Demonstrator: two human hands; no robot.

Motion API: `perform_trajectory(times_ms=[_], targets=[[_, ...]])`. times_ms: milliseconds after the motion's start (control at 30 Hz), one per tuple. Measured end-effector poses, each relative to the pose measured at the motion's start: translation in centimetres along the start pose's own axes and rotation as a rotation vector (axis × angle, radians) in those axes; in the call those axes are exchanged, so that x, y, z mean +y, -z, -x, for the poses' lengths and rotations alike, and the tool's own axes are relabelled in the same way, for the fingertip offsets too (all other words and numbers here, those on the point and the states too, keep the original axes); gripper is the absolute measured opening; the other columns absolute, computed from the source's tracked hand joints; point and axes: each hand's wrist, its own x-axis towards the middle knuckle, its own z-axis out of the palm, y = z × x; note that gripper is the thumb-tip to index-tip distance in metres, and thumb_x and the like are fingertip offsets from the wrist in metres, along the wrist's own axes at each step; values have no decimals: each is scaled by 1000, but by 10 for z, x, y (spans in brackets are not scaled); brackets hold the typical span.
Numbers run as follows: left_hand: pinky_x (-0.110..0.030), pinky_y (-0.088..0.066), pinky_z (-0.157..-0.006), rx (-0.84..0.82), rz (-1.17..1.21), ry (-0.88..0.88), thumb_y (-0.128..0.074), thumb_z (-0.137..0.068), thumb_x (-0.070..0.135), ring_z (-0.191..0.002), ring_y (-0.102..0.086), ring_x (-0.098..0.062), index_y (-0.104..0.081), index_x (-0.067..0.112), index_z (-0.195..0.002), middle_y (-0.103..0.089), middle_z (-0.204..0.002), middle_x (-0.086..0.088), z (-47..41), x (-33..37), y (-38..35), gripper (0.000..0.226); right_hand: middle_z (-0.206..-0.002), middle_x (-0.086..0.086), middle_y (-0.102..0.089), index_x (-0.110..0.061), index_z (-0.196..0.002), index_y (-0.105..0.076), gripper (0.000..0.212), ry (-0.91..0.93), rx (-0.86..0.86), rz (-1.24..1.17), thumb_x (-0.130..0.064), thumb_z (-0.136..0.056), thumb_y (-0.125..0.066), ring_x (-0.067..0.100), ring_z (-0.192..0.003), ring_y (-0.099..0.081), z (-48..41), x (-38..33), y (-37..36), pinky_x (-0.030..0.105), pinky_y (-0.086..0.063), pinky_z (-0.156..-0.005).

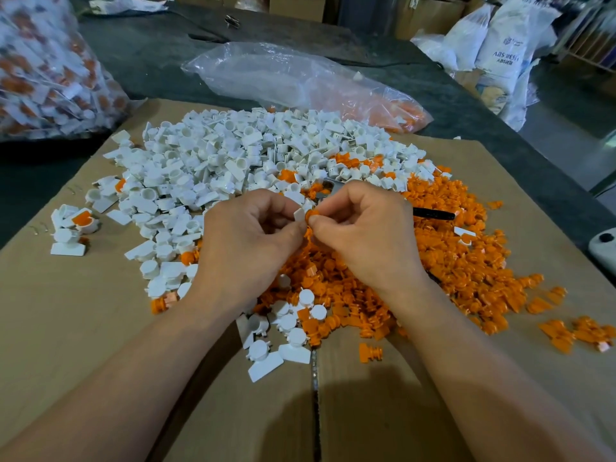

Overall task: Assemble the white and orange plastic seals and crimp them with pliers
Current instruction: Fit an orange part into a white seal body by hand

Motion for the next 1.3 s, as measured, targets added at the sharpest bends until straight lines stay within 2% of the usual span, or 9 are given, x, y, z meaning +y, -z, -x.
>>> perform_trajectory(times_ms=[100,233,367,467,667,900,1033,1200,1300], targets=[[-14,-50,-49,1,34,7,-70,-76,0,-48,-57,0,-64,24,-68,-66,-65,6,1,0,0,26,-64,-18,-55,-10,-71,-67,8,64,-2,35,-3,-73,-70,1,-63,-57,2,-1,0,10,-46,-55],[-15,-51,-50,0,40,36,-70,-77,0,-49,-59,-2,-64,24,-67,-64,-57,10,0,-1,-1,26,-65,-18,-58,-9,-74,-68,6,38,-30,-5,-3,-75,-71,1,-64,-59,1,0,2,9,-46,-56],[-16,-50,-50,8,83,64,-70,-76,-1,-47,-61,-6,-64,21,-67,-65,-58,0,-2,-3,1,24,-67,-8,-63,-6,-78,-71,3,125,-39,24,-4,-76,-70,7,-67,-62,1,-1,2,18,-51,-58],[-19,-52,-51,-2,103,65,-69,-78,-1,-48,-61,-9,-64,21,-67,-64,-57,-1,-2,-3,1,24,-65,-15,-60,-7,-79,-71,4,113,-24,2,-4,-76,-70,3,-66,-62,2,1,3,13,-50,-57],[-17,-51,-49,-15,234,112,-69,-77,-2,-47,-62,-10,-64,14,-68,-64,-53,0,-4,-1,3,20,-72,-16,-62,-8,-87,-71,10,44,-54,-104,-7,-77,-72,5,-69,-66,2,3,5,18,-54,-66],[-17,-46,-43,-69,388,253,-63,-76,-8,-43,-59,-13,-61,4,-67,-62,-49,-3,-8,4,8,16,-84,-15,-56,-18,-101,-66,31,165,-116,-69,-8,-72,-73,5,-79,-60,1,3,7,16,-52,-70],[-17,-45,-41,-139,432,326,-62,-75,-9,-41,-58,-13,-61,6,-63,-61,-49,-3,-10,5,9,19,-90,-12,-58,-16,-108,-64,37,183,-153,-75,-9,-72,-73,6,-88,-60,-1,6,8,24,-53,-79],[-16,-44,-39,-178,426,353,-63,-73,-9,-41,-57,-14,-66,11,-53,-62,-50,-5,-10,6,12,29,-87,-6,-61,-23,-108,-58,42,190,-171,-115,-11,-70,-71,15,-86,-63,-1,6,8,34,-54,-77],[-15,-43,-37,-207,456,390,-66,-63,-5,-39,-56,-13,-66,11,-52,-61,-50,-5,-11,8,13,19,-87,-10,-60,-22,-109,-57,42,193,-193,-127,-10,-70,-70,11,-84,-63,-2,7,9,32,-54,-76]])
